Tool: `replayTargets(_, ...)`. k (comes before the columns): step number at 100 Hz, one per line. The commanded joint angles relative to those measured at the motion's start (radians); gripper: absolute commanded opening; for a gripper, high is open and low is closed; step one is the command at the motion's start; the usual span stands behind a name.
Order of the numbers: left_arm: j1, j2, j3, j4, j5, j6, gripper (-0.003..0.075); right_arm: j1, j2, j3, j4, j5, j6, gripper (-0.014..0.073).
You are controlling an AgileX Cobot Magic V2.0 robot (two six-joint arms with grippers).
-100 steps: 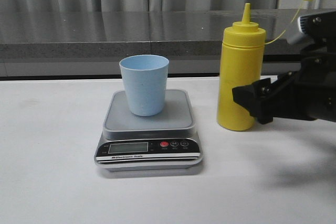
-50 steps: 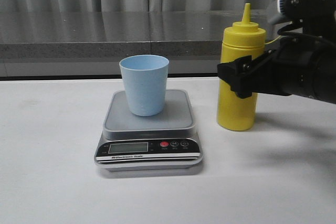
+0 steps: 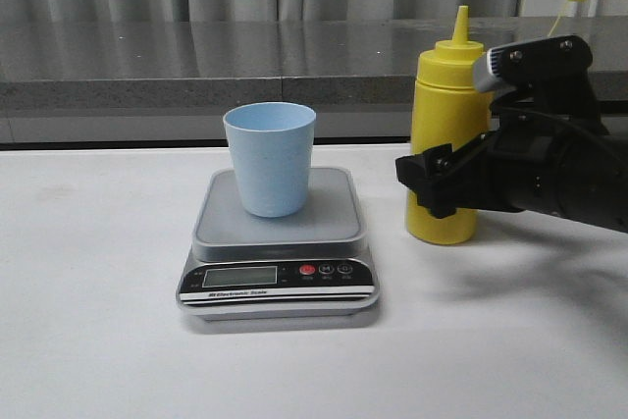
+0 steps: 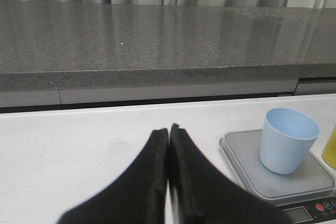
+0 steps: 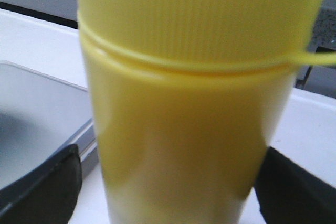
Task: Pour seasoning into cup on scale with both arms
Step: 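Move the right gripper to the yellow squeeze bottle and grasp it, then lift the yellow bottle with the right gripper and tilt it toward the cup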
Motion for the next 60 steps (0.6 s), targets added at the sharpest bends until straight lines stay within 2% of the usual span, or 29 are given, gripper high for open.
replayTargets(1,0.001,0.006,-0.028,-0.004,-0.076,-0.004,-0.0020,-0.001,-0.042,-0.019,-0.007,-0.163,-0.003,0.0643)
replayTargets(11,0.001,0.006,-0.028,-0.004,-0.076,-0.004,-0.0020,-0.001,-0.042,-0.019,0.002,-0.163,-0.003,0.0584)
replayTargets(31,0.001,0.006,-0.028,-0.004,-0.076,-0.004,-0.0020,-0.001,-0.042,-0.019,0.002,-0.163,-0.003,0.0336)
replayTargets(35,0.001,0.006,-0.028,-0.004,-0.076,-0.004,-0.0020,-0.001,-0.042,-0.019,0.002,-0.163,-0.003,0.0308)
replayTargets(40,0.001,0.006,-0.028,-0.004,-0.076,-0.004,-0.0020,-0.001,-0.042,-0.019,0.002,-0.163,-0.003,0.0286)
replayTargets(60,0.001,0.006,-0.028,-0.004,-0.076,-0.004,-0.0020,-0.002,-0.065,-0.019,-0.004,-0.163,-0.009,0.0288)
